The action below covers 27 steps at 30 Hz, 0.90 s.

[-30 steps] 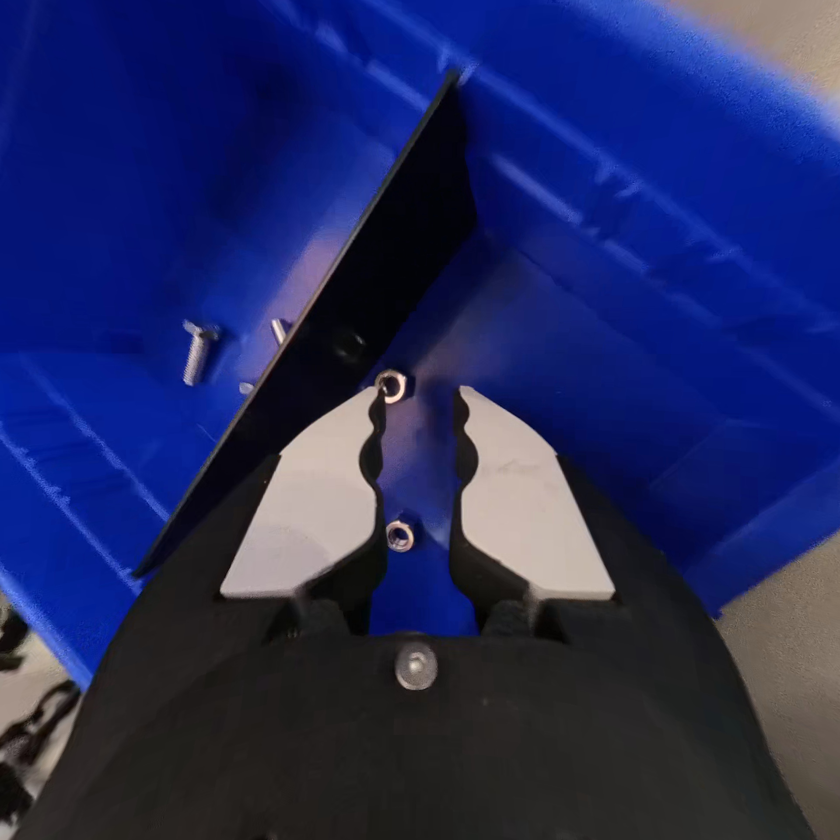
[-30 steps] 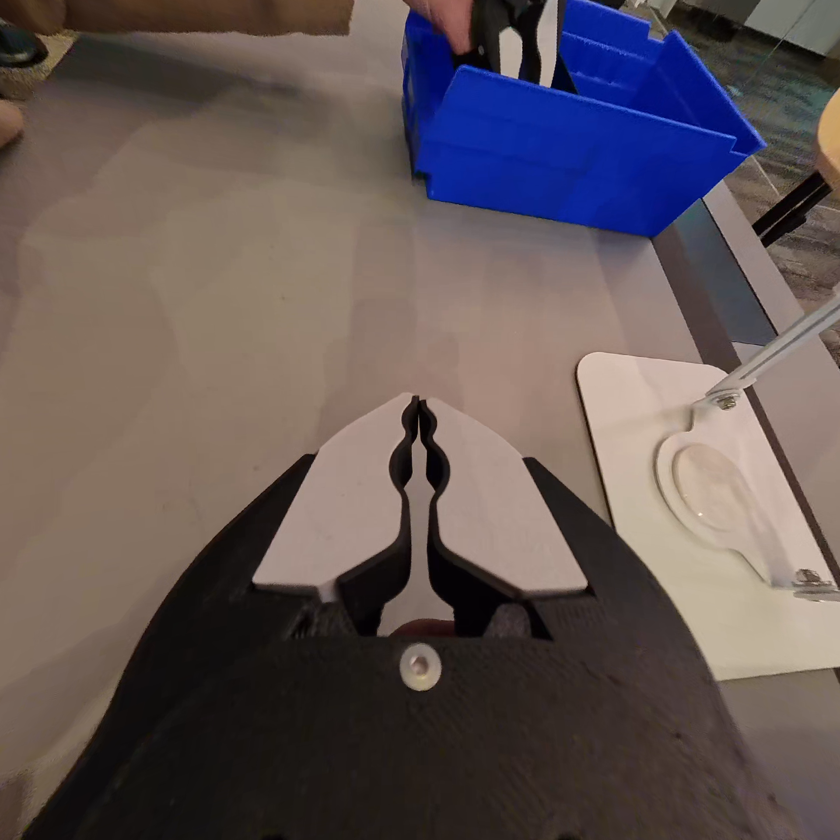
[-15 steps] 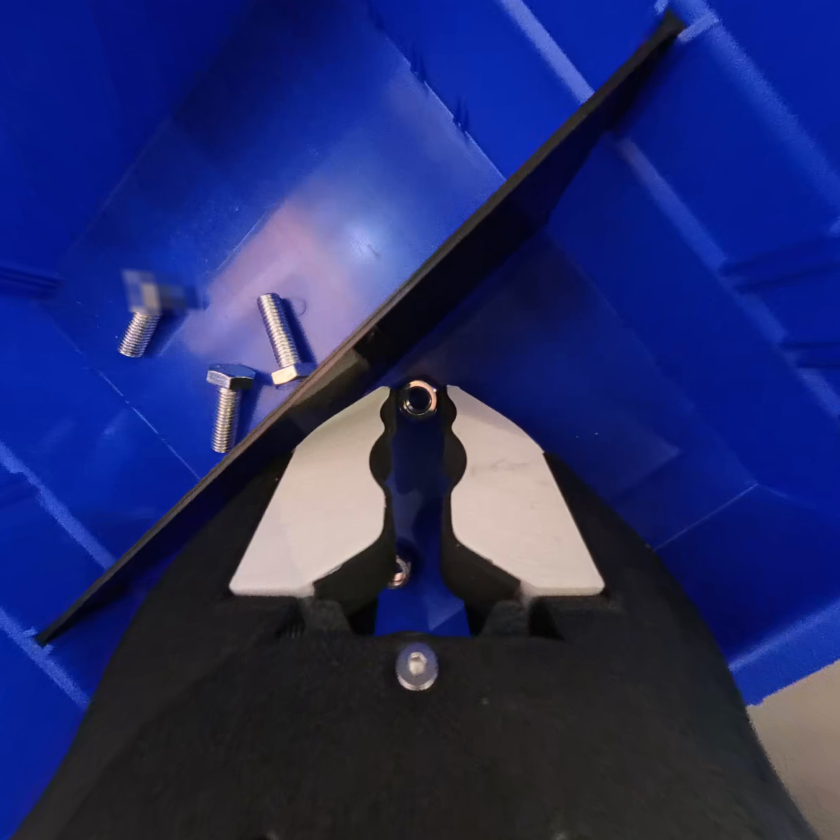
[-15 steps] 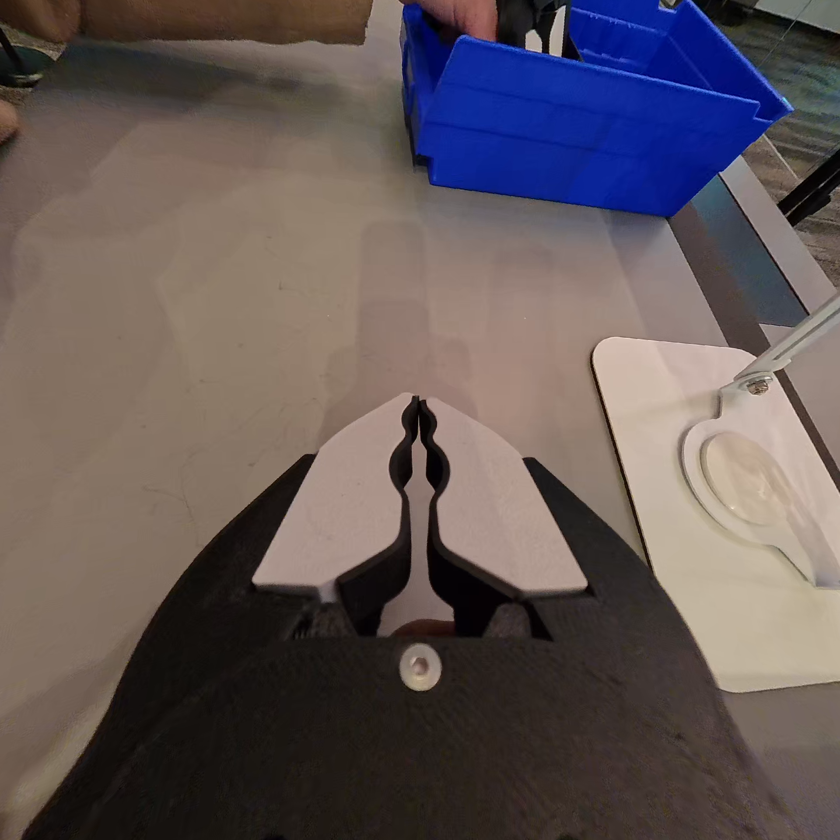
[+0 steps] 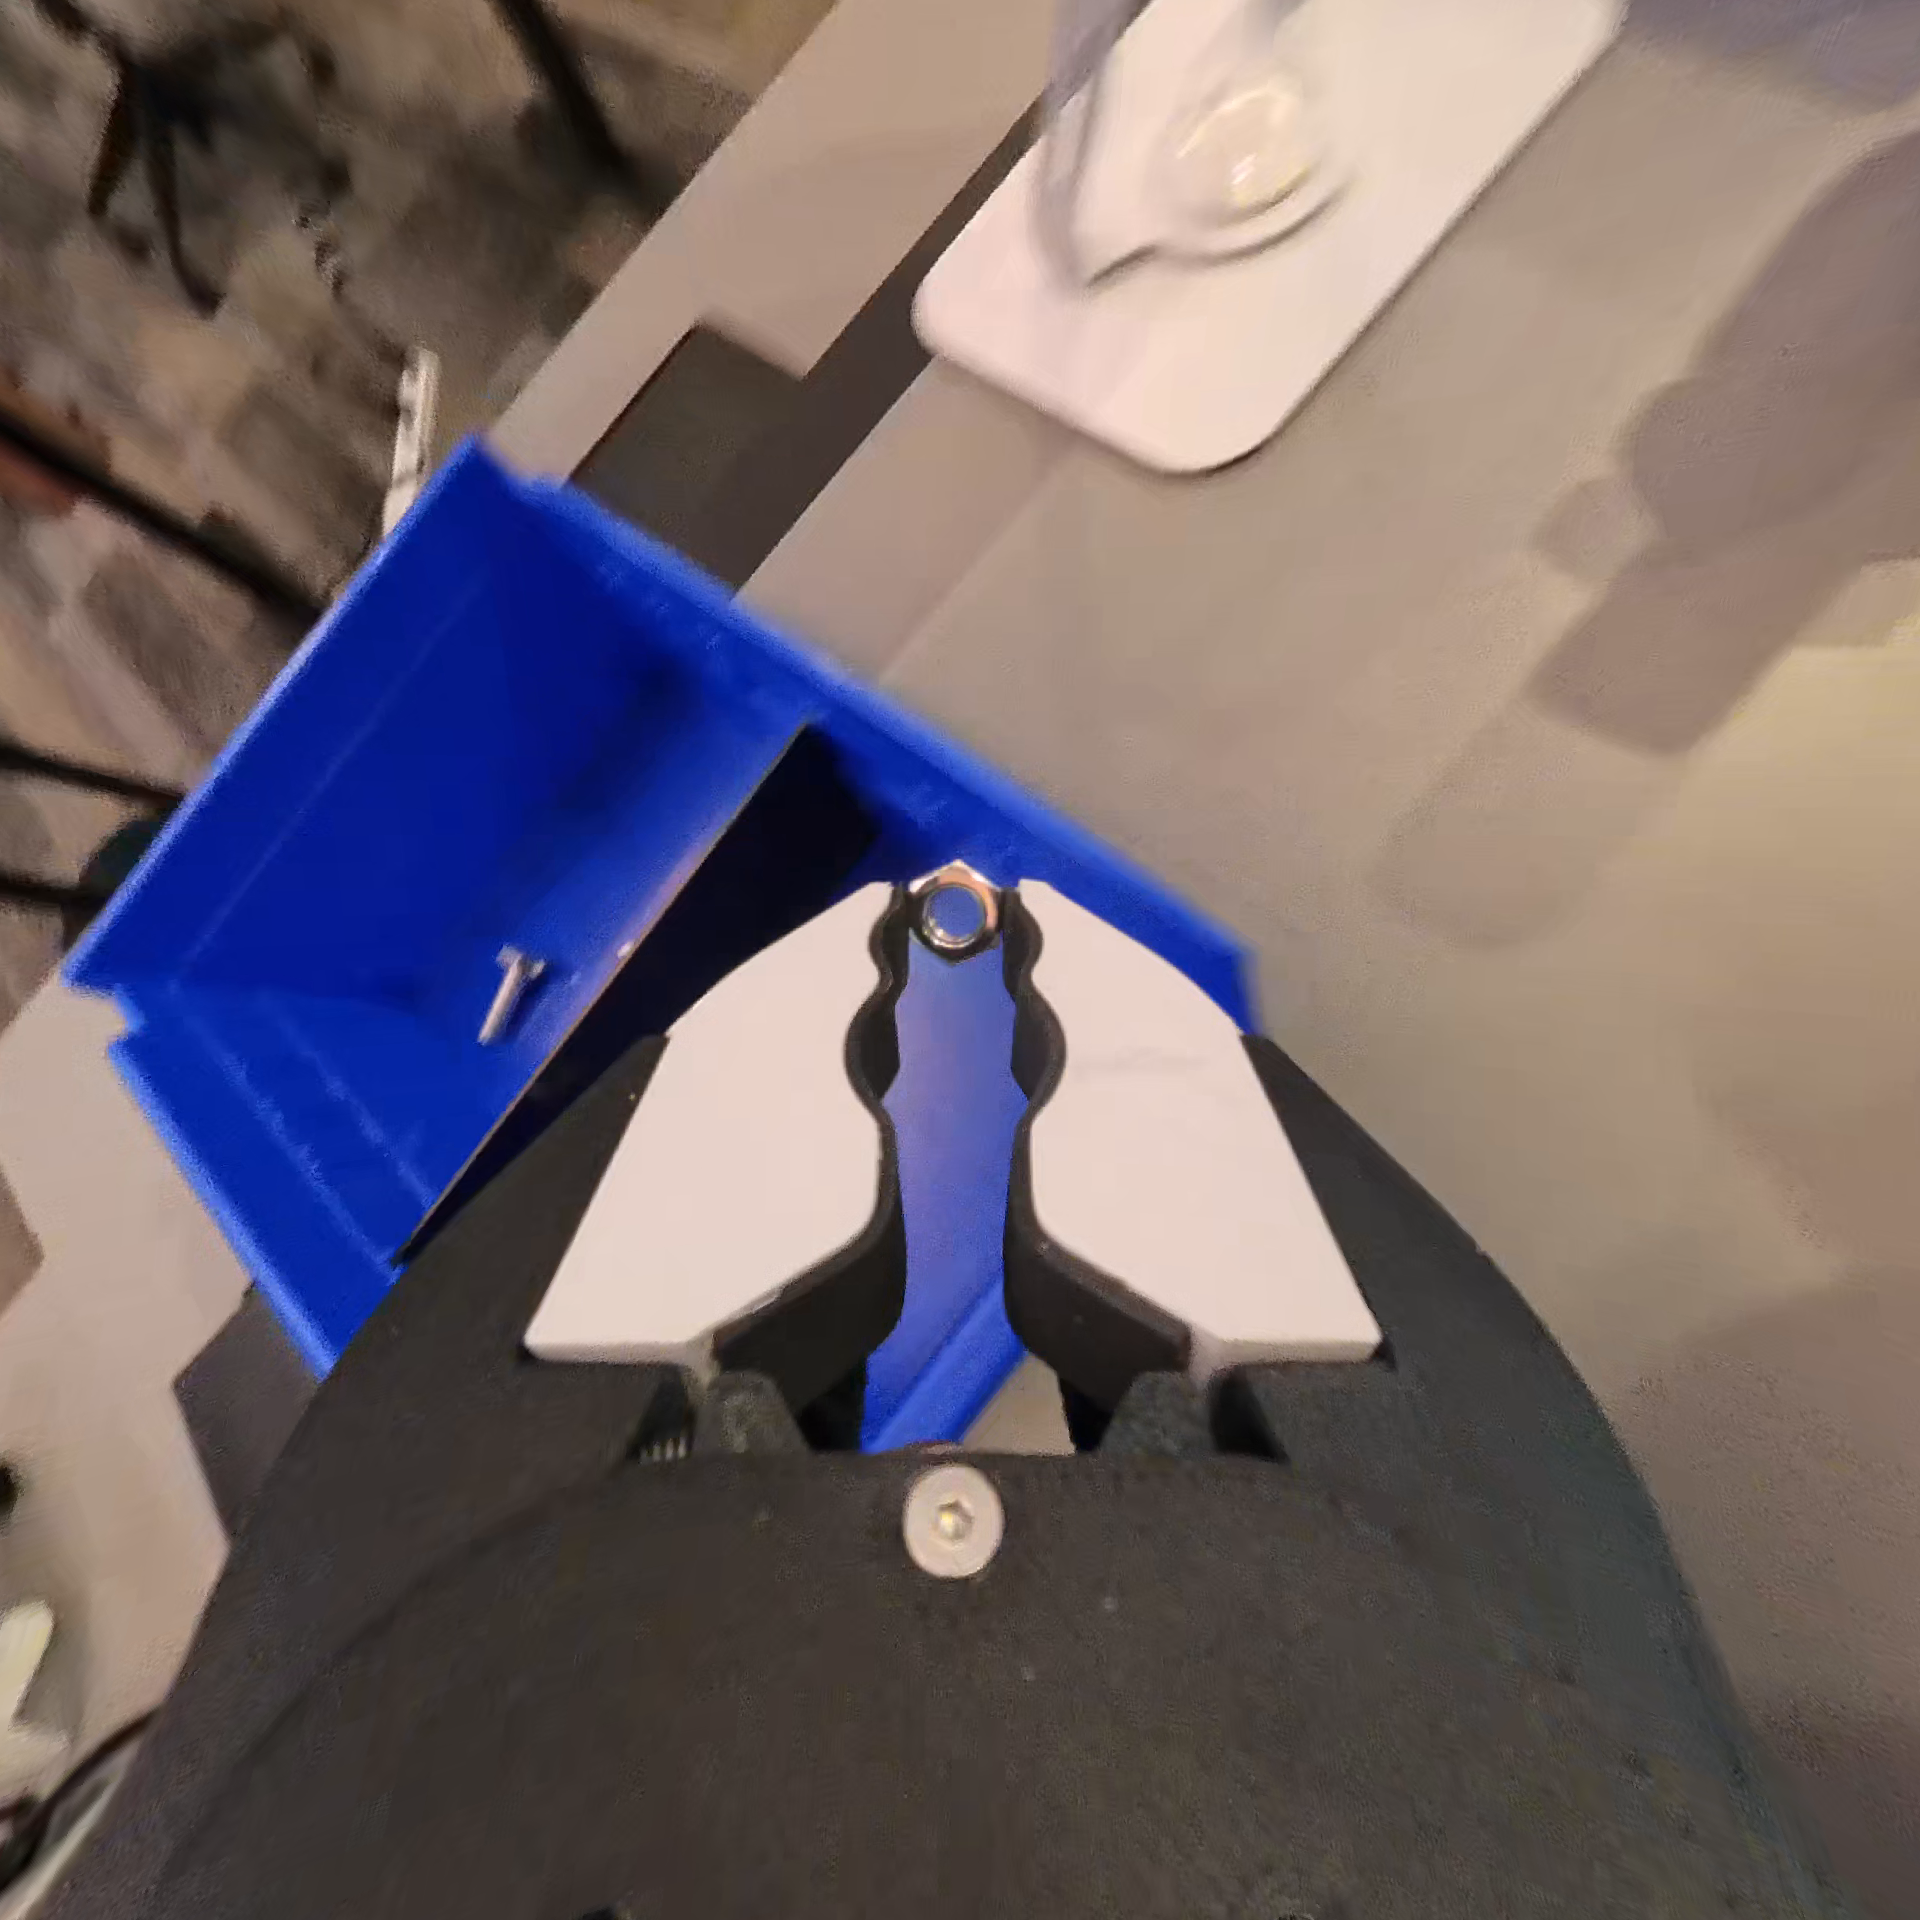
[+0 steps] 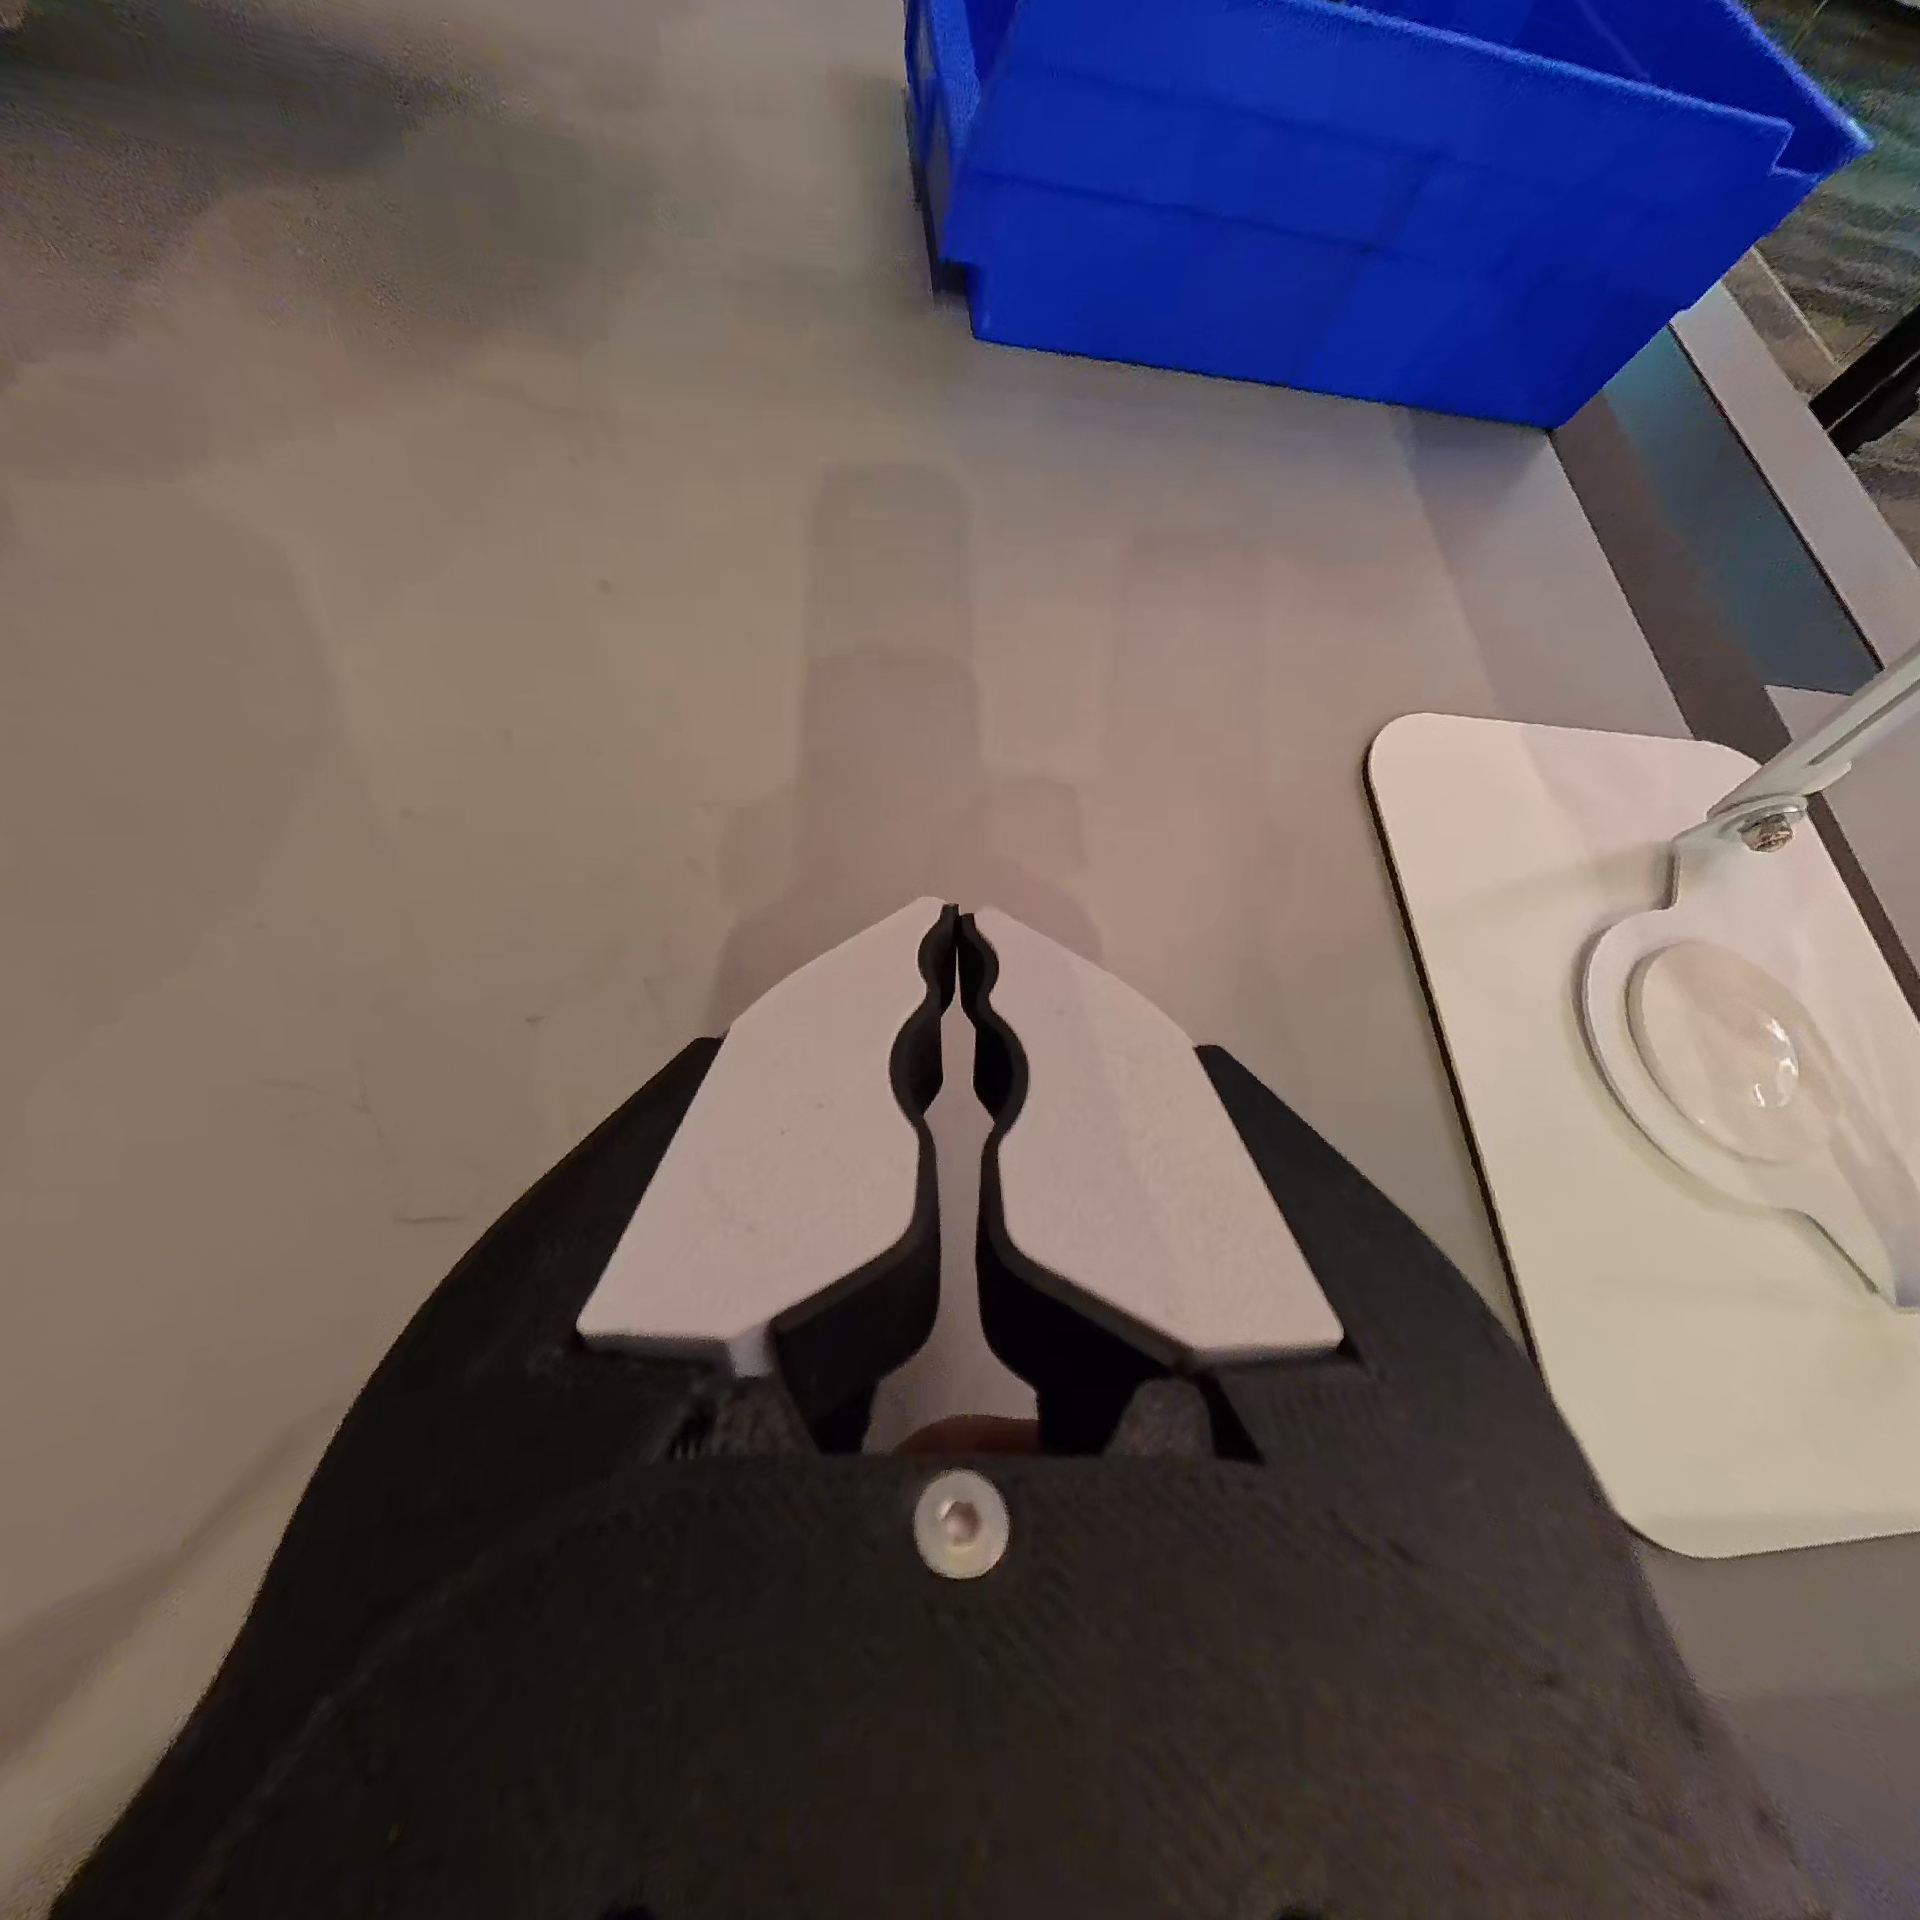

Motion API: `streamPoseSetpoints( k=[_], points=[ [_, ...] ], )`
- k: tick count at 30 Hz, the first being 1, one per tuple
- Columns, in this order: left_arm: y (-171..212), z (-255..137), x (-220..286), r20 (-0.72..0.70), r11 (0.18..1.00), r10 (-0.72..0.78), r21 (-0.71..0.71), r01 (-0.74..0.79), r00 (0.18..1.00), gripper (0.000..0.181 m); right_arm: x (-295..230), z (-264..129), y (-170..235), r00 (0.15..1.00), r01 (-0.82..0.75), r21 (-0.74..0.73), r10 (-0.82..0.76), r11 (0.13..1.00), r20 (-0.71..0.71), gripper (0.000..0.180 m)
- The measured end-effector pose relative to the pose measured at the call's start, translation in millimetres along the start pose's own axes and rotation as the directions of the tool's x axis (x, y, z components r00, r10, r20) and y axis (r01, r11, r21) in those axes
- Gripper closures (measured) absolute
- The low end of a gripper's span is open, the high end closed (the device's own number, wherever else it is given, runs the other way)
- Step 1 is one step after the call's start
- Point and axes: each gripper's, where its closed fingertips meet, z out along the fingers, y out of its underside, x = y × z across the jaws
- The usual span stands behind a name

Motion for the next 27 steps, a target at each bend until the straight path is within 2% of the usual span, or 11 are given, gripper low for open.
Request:
streamPoseSetpoints(
  k=[1,4,7,12,15,23,27],
  points=[
    [-10.1,-5.1,19.0,-0.031,0.999,0.028,0.023,-0.028,0.999,0.164,0.1,0.7,1.6,1.0,-0.002,-0.003,0.002,1.0,0.001,0.18],
    [-33.2,-6.5,79.8,-0.141,0.99,0.12,0.085,-0.109,0.983,0.164,1.5,2.6,6.6,1.0,0.008,-0.022,-0.008,1.0,-0.011,0.18],
    [-41.8,9.3,138.6,-0.266,0.982,0.177,0.112,-0.152,0.947,0.164,1.6,4.2,11.5,1.0,0.019,-0.041,-0.019,0.999,-0.015,0.18],
    [-17.6,58.8,200.7,-0.391,0.967,0.239,0.018,-0.253,0.889,0.164,2.3,5.9,18.8,1.0,0.019,-0.06,-0.02,0.998,-0.017,0.18],
    [-1.3,74.6,212.4,-0.427,0.954,0.253,-0.038,-0.296,0.868,0.164,2.4,6.0,21.2,1.0,0.015,-0.062,-0.016,0.998,-0.016,0.18],
    [15.6,84.7,233.7,-0.536,0.966,0.184,-0.058,-0.254,0.824,0.163,1.1,9.7,26.4,1.0,0.012,-0.076,-0.012,0.997,-0.008,0.18],
    [15.2,83.7,231.8,-0.536,0.977,0.146,-0.054,-0.207,0.831,0.149,2.0,9.4,26.5,1.0,0.01,-0.074,-0.011,0.997,-0.011,0.18]
  ],
)
